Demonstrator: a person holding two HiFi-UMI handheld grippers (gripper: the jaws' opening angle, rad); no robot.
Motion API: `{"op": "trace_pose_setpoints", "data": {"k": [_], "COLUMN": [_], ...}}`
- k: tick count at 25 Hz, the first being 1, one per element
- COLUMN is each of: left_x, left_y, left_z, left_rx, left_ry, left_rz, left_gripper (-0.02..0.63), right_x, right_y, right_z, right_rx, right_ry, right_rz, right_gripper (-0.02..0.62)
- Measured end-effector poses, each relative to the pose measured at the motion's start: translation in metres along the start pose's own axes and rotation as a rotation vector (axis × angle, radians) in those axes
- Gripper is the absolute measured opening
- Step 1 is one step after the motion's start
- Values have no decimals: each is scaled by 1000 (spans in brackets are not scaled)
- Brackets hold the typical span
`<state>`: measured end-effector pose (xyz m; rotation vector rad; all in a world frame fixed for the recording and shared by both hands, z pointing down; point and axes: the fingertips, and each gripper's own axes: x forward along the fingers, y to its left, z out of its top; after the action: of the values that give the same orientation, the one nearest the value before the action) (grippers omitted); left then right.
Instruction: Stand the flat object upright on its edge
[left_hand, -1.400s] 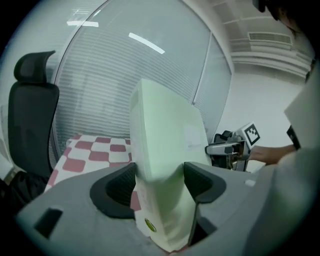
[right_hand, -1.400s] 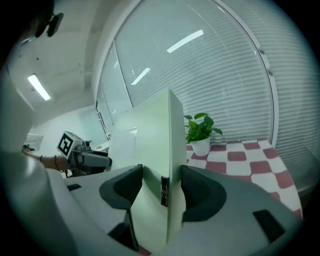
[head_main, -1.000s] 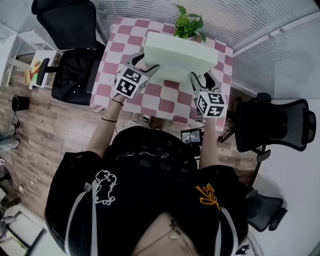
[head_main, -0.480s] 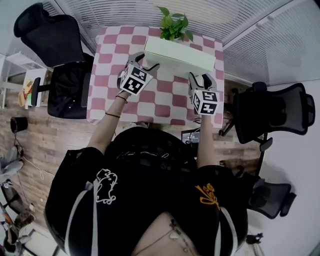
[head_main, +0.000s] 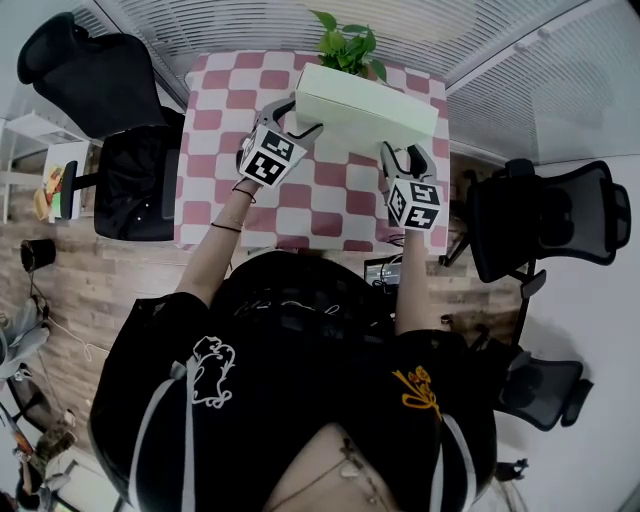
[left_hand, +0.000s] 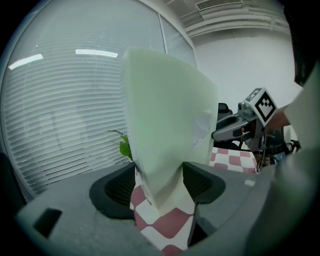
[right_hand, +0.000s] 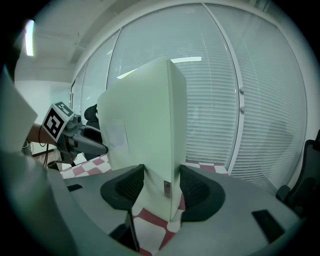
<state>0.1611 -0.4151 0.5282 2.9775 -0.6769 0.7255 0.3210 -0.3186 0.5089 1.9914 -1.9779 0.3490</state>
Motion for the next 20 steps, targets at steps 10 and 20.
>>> {"op": "trace_pose_setpoints", "data": {"k": [10,20], "left_x": [7,-5], "left_y": [4,4], "left_z": [3,10], "left_rx": [-22,-26], "left_ry": [-7,-9], "left_rz": [-8,10], "left_gripper": [301,301], "right_x": [9,7], "right_y": [-5,-7], "right_z": [3,3], "right_rx": [40,72], "right_ry": [-8,-11], "right_rz": [-1,7], "right_gripper": [224,224]}}
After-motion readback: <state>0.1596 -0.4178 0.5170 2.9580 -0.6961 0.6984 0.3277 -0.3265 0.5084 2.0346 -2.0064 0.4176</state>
